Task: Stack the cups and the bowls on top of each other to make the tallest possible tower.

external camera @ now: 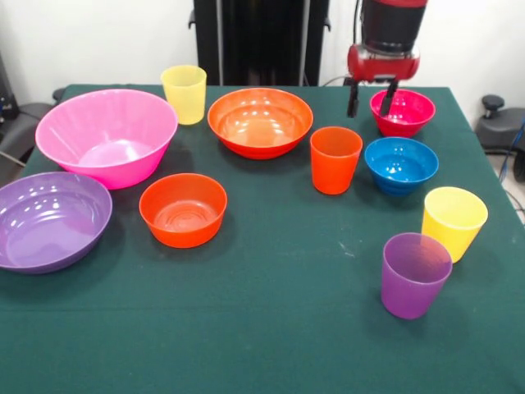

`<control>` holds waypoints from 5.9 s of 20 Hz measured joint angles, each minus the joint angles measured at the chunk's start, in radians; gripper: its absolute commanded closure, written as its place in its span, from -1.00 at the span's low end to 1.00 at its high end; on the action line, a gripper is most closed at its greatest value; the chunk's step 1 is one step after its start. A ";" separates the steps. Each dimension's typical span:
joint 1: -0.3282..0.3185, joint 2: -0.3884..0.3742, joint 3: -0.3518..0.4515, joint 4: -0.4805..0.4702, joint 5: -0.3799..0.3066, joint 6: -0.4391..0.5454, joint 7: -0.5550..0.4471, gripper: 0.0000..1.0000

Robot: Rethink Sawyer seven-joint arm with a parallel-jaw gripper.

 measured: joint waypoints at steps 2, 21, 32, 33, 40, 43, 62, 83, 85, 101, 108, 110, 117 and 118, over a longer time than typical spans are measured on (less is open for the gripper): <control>0.009 -0.035 -0.001 0.012 0.000 0.018 0.000 -1.00; 0.080 -0.241 0.000 0.047 0.044 0.149 0.000 -1.00; 0.029 -0.166 0.001 0.086 0.045 0.044 0.001 -1.00; 0.028 -0.162 0.001 0.087 0.045 0.041 0.001 -1.00; 0.026 -0.099 0.002 0.090 0.045 -0.014 0.007 -1.00; 0.026 -0.073 0.002 0.090 0.045 -0.035 0.016 -1.00; 0.052 0.075 0.002 0.090 0.046 -0.118 0.128 -1.00; 0.095 0.191 0.002 0.089 0.047 -0.236 0.129 -1.00; 0.099 0.191 0.002 0.089 0.047 -0.236 0.129 -1.00; 0.151 0.146 -0.011 0.090 0.047 -0.234 0.178 1.00; 0.148 0.055 -0.011 0.091 0.046 -0.169 0.179 1.00; 0.139 0.025 -0.011 0.091 0.046 -0.131 0.179 1.00; 0.099 -0.085 -0.011 0.086 0.046 0.036 0.179 1.00; 0.094 -0.096 -0.011 0.084 0.045 0.054 0.179 1.00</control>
